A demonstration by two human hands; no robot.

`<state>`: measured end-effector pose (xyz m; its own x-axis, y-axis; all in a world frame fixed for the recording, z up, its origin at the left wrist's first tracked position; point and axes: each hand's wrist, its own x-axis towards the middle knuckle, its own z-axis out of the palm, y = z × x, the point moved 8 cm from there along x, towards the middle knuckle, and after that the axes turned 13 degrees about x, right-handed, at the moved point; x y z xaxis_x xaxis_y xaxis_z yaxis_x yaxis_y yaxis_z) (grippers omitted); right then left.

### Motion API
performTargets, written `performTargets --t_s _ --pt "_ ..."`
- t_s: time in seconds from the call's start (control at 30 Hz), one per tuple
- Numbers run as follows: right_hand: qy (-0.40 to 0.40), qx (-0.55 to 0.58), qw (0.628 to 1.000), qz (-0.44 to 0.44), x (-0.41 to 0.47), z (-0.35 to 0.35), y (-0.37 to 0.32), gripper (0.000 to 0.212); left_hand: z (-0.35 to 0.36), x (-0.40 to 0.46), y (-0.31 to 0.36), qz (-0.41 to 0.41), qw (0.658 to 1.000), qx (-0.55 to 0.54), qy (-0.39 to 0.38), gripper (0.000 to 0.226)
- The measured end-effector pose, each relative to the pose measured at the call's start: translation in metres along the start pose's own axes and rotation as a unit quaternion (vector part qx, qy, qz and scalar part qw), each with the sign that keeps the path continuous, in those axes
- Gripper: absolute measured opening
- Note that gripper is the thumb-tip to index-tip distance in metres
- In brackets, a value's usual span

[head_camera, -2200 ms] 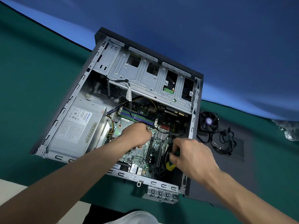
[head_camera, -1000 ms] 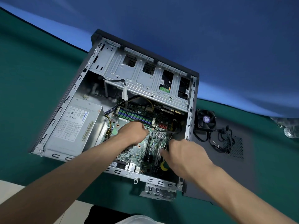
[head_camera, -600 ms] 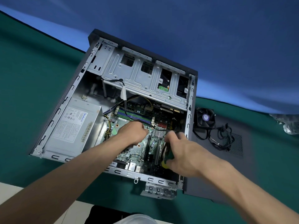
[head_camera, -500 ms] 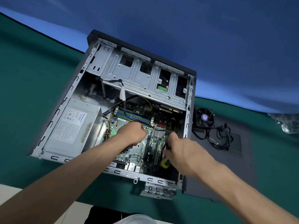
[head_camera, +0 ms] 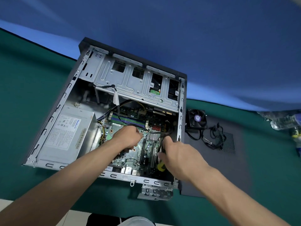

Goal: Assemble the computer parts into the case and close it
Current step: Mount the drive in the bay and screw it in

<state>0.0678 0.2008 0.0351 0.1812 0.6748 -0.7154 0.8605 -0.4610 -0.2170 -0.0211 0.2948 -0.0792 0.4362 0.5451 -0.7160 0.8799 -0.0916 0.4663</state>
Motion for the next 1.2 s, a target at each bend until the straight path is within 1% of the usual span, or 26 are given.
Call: performTargets --t_s 0.03,0.1,0.13,0.2,0.23,0.37,0.43,0.47,0.6,0.77,0.9,0.93,1.03,1.1,1.13,1.2 --pt "-0.005 -0.006 1.0 -0.005 0.0 0.0 0.0 0.034 0.001 0.001 0.0 -0.001 1.0 -0.002 -0.002 0.03" --pt "-0.039 0.011 0.999 -0.031 0.001 0.003 -0.003 0.054 0.001 0.002 -0.001 0.0 1.0 0.004 -0.001 0.03" --pt "-0.049 0.016 0.997 -0.049 0.002 0.003 -0.006 0.055 0.001 0.002 -0.001 0.001 1.0 0.006 0.001 0.03" --pt "-0.023 -0.011 0.996 -0.08 0.003 0.0 -0.01 0.034 0.001 0.003 -0.001 0.004 1.0 0.005 0.001 0.03" --pt "-0.002 -0.033 0.996 -0.087 0.003 -0.002 -0.013 0.031 0.001 0.004 0.0 0.006 1.0 0.007 0.001 0.031" --pt "0.055 -0.131 0.984 -0.11 0.004 -0.001 -0.025 0.04 0.001 0.004 -0.001 0.009 1.0 0.012 0.005 0.031" --pt "0.08 -0.159 0.979 -0.096 0.005 -0.004 -0.024 0.048 0.002 0.004 -0.001 0.009 1.0 0.017 0.003 0.031" --pt "0.086 -0.153 0.98 -0.094 0.006 -0.005 -0.022 0.049 0.002 0.004 -0.001 0.01 1.0 0.015 0.001 0.031" --pt "0.055 -0.073 0.988 -0.128 0.003 -0.003 -0.024 0.033 0.001 0.005 0.0 0.015 1.0 0.018 0.003 0.03" --pt "0.102 -0.118 0.983 -0.092 -0.001 0.001 -0.022 0.043 0.0 0.006 0.0 0.016 1.0 0.018 0.007 0.032" --pt "0.074 -0.112 0.985 -0.112 -0.004 0.009 -0.025 0.029 0.0 0.007 0.001 0.015 1.0 0.008 0.011 0.031" --pt "0.072 -0.111 0.985 -0.109 -0.006 0.008 -0.024 0.028 0.0 0.007 0.001 0.015 1.0 0.008 0.011 0.031" --pt "0.042 -0.071 0.993 -0.079 -0.007 0.005 -0.016 0.035 0.002 0.007 0.0 0.018 1.0 0.007 0.007 0.032" --pt "0.008 -0.053 0.997 -0.059 -0.005 0.007 -0.013 0.03 0.003 0.009 -0.002 0.017 1.0 -0.004 0.004 0.032" --pt "0.006 -0.065 0.997 -0.045 -0.003 0.006 -0.01 0.025 0.004 0.01 -0.002 0.017 1.0 -0.007 0.001 0.032" --pt "0.025 -0.102 0.994 -0.014 0.001 0.0 -0.003 0.026 0.005 0.012 -0.004 0.017 1.0 -0.008 0.001 0.032"
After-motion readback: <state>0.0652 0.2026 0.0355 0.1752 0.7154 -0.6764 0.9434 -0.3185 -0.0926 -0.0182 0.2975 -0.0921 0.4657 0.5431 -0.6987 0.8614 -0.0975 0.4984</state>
